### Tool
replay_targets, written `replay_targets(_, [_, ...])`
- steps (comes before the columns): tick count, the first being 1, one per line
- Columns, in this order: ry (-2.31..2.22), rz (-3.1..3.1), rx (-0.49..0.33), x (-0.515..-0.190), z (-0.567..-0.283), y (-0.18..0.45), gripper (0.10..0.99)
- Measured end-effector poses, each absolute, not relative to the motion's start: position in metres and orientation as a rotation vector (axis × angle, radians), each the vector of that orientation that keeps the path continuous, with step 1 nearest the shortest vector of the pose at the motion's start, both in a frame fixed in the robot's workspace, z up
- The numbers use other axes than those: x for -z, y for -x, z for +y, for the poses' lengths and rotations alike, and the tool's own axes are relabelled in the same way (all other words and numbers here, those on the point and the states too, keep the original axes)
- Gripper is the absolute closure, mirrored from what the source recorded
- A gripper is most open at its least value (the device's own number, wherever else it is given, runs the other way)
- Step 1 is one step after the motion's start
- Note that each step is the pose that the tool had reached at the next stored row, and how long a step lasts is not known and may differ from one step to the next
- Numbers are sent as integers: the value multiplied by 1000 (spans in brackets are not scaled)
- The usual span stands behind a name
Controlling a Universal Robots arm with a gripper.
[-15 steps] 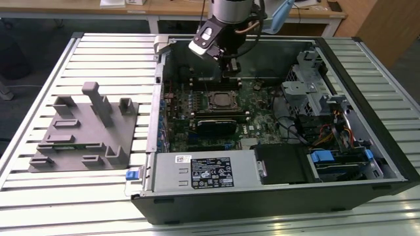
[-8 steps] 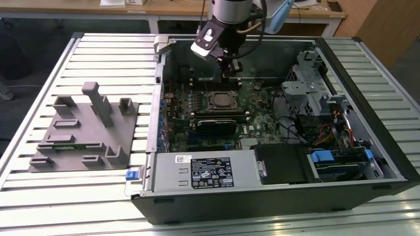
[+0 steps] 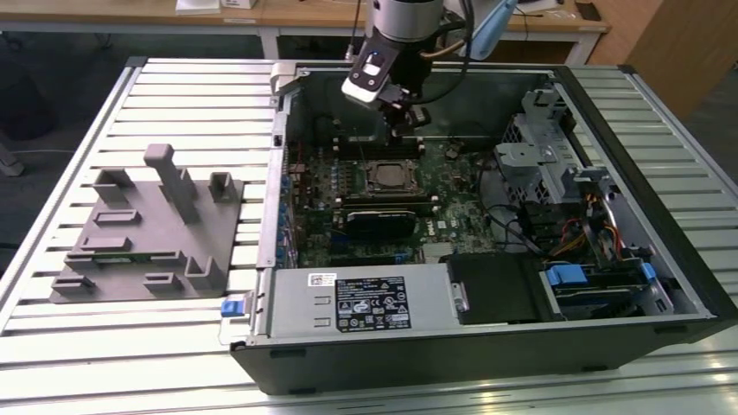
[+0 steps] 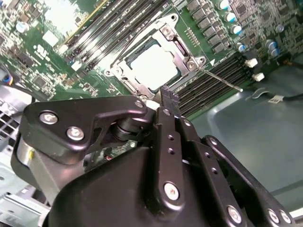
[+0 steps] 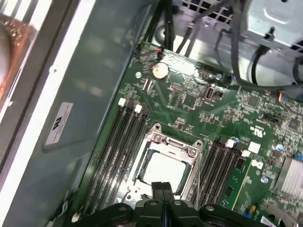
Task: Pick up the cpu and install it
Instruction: 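Install the first cpu locking lever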
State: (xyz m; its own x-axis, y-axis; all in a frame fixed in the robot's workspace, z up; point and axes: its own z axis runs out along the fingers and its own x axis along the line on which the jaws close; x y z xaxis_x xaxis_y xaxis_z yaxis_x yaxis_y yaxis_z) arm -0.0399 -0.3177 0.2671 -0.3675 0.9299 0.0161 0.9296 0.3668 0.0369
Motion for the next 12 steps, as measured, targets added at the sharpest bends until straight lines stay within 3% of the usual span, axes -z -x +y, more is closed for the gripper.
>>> replay_targets(12, [-1507, 2752, -63, -267, -318, 40, 980])
